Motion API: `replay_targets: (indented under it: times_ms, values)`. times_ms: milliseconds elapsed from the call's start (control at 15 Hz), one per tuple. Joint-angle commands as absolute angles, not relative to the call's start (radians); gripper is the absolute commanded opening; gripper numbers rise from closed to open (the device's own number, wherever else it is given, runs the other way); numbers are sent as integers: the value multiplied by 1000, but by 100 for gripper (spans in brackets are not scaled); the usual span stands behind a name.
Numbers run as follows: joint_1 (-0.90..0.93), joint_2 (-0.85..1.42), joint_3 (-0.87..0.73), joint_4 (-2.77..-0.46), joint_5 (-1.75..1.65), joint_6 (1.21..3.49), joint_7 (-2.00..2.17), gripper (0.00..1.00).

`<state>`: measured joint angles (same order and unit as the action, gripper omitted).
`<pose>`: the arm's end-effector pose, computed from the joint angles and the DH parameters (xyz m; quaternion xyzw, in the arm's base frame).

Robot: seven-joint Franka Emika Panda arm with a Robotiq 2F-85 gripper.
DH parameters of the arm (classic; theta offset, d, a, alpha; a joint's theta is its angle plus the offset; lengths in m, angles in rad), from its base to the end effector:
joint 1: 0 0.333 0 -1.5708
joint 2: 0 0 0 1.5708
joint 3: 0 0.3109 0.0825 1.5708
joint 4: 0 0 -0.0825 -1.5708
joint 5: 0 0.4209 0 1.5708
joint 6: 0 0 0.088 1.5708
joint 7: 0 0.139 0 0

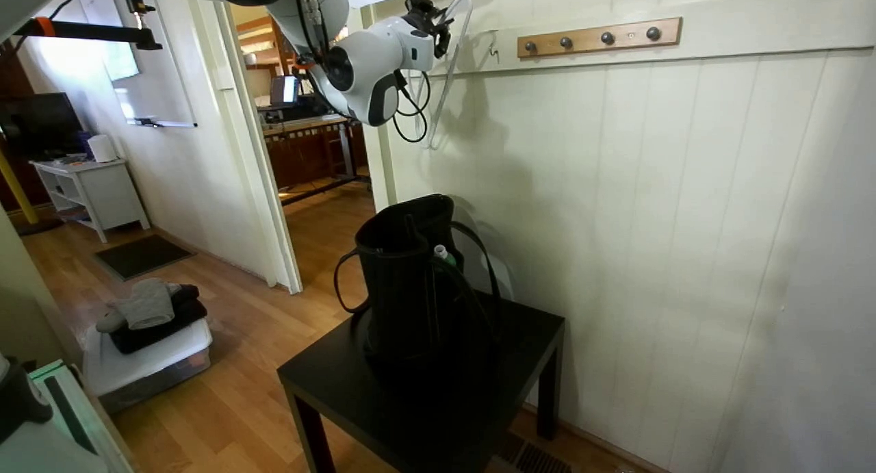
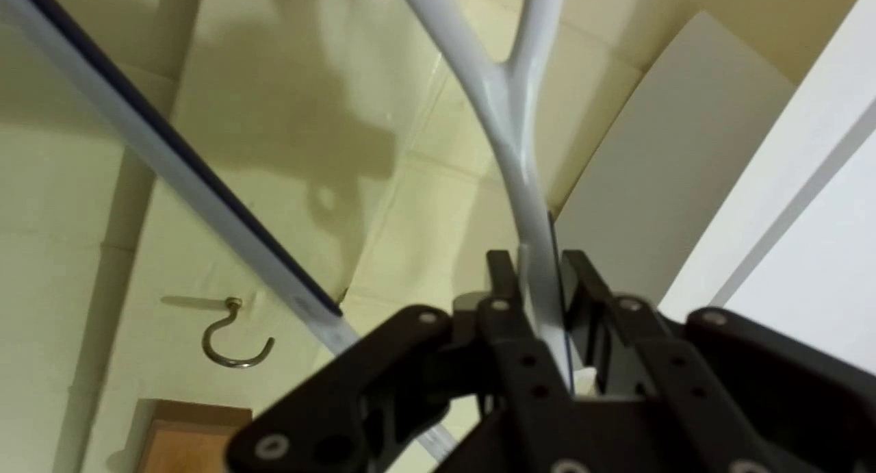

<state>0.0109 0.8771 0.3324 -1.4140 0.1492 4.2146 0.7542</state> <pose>0.7494 0.1317 0.3947 -0.4901 0.3163 -0.6841 0.4379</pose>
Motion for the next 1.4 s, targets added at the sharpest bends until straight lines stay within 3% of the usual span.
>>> replay_targets:
  times_ms: [0, 1333]
  values:
    - [44, 932, 308, -1305, 189, 4212, 720, 6]
    - [112, 1119, 324, -926, 258, 4035, 542, 6]
